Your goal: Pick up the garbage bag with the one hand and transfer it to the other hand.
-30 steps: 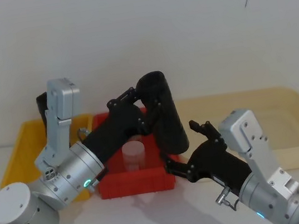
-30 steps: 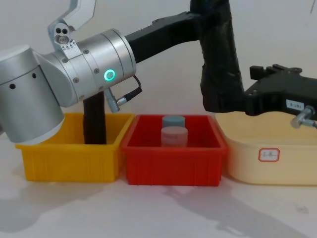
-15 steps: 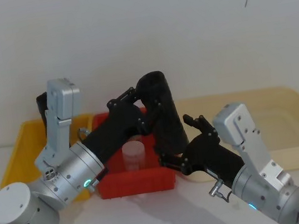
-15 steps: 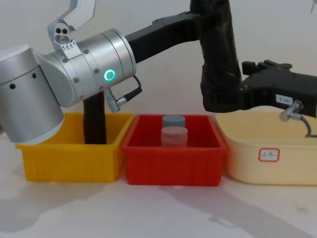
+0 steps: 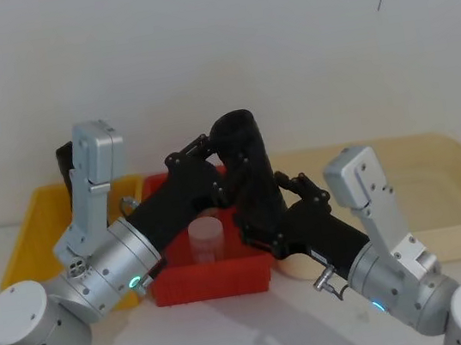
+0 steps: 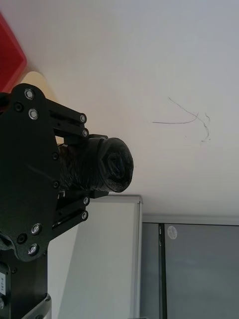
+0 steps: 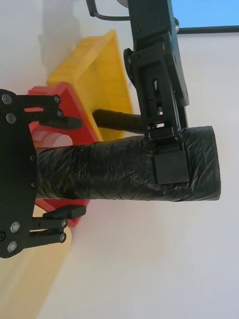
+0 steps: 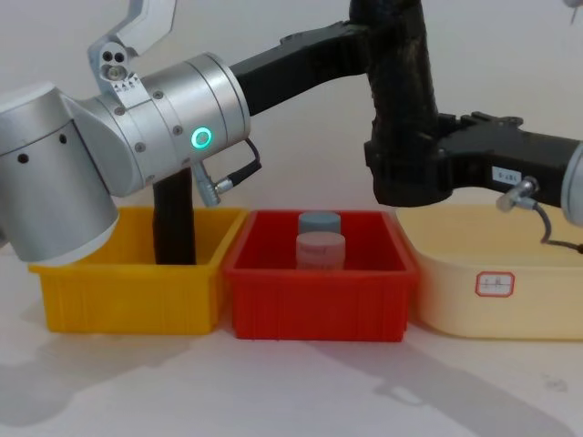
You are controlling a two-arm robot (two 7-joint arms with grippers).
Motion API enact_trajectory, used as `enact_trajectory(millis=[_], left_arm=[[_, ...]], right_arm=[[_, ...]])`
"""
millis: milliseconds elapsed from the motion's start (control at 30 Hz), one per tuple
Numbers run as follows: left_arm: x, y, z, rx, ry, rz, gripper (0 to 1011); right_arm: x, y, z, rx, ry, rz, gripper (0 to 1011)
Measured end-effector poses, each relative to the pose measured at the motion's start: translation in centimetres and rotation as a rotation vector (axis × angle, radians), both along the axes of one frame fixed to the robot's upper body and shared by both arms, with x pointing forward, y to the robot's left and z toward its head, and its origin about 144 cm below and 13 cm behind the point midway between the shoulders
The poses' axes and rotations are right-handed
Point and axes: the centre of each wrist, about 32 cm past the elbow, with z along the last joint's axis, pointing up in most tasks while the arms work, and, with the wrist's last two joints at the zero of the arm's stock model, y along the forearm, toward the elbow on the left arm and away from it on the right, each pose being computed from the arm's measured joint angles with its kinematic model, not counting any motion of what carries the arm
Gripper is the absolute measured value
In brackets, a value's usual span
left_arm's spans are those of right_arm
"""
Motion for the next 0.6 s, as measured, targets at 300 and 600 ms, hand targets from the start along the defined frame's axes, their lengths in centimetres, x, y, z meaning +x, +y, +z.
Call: enact_trajectory(millis=[300,600], left_arm=[[0.00,0.01,0.00,0.000,0.000,0.000,446],[0.00,0.00,0.00,0.000,0.000,0.000,446]], right_arm=[[0.51,0.37,0.07,0.018,0.026,0.020,699],[0.74,0.62,0.19,0.031,0.038,0.038,510]])
